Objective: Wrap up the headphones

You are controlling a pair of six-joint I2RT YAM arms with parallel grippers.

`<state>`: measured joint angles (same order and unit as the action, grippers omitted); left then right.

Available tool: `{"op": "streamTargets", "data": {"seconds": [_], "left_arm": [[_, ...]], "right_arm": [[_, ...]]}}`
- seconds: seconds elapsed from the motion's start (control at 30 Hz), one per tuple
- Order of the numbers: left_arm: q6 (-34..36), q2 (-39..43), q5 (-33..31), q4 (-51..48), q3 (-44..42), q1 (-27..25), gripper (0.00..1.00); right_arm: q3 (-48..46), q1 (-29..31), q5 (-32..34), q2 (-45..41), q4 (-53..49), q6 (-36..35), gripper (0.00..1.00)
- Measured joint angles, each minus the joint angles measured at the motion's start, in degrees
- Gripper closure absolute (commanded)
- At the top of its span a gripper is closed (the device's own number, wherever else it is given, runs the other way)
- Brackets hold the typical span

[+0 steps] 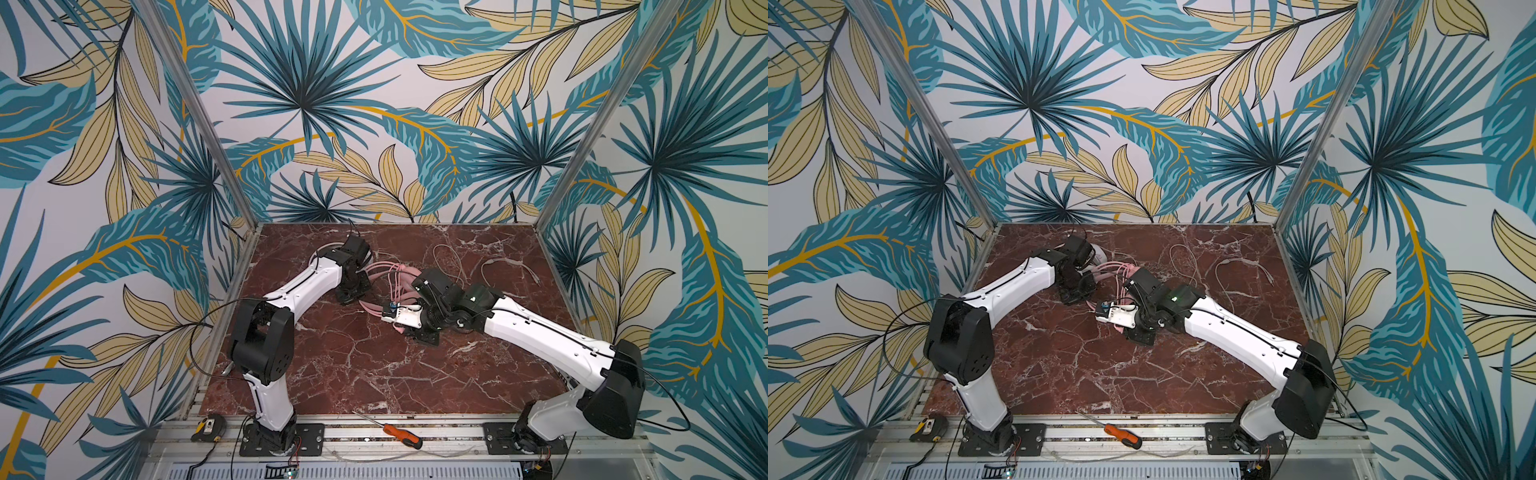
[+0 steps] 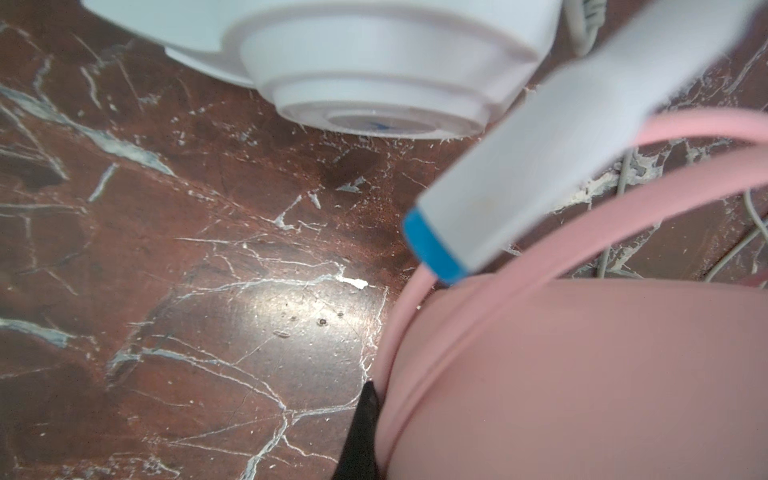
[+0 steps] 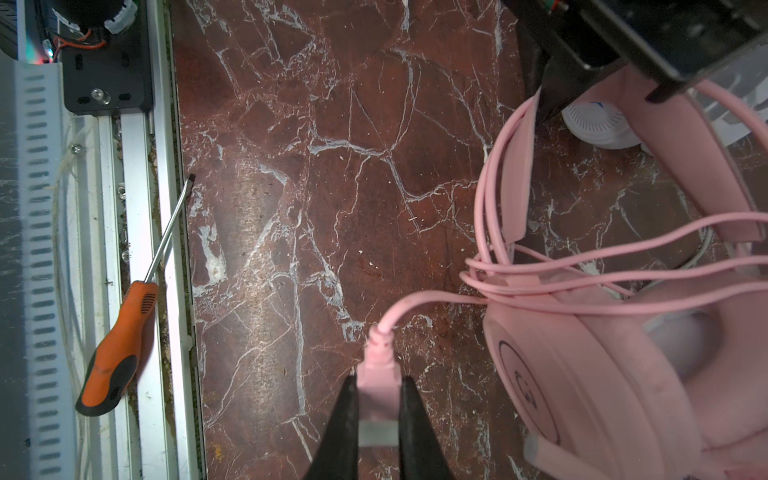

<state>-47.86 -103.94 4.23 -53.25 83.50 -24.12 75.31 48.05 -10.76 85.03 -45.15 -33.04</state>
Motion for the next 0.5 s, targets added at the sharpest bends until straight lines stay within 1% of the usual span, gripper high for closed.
{"op": "streamTargets", "data": {"seconds": [0.2,0.5], "left_arm": [[2.4,-0.5,-0.22,-0.42,0.0,-0.85,1.0],[7.17,-1.14,1.86,-0.39,0.02,-1.42,1.0]], "right_arm": [[0.83,0.0,0.02,0.96,1.88,0.02,1.0],[3.76,0.07,0.46,4.72,3.45,-1.01,1.0]]}}
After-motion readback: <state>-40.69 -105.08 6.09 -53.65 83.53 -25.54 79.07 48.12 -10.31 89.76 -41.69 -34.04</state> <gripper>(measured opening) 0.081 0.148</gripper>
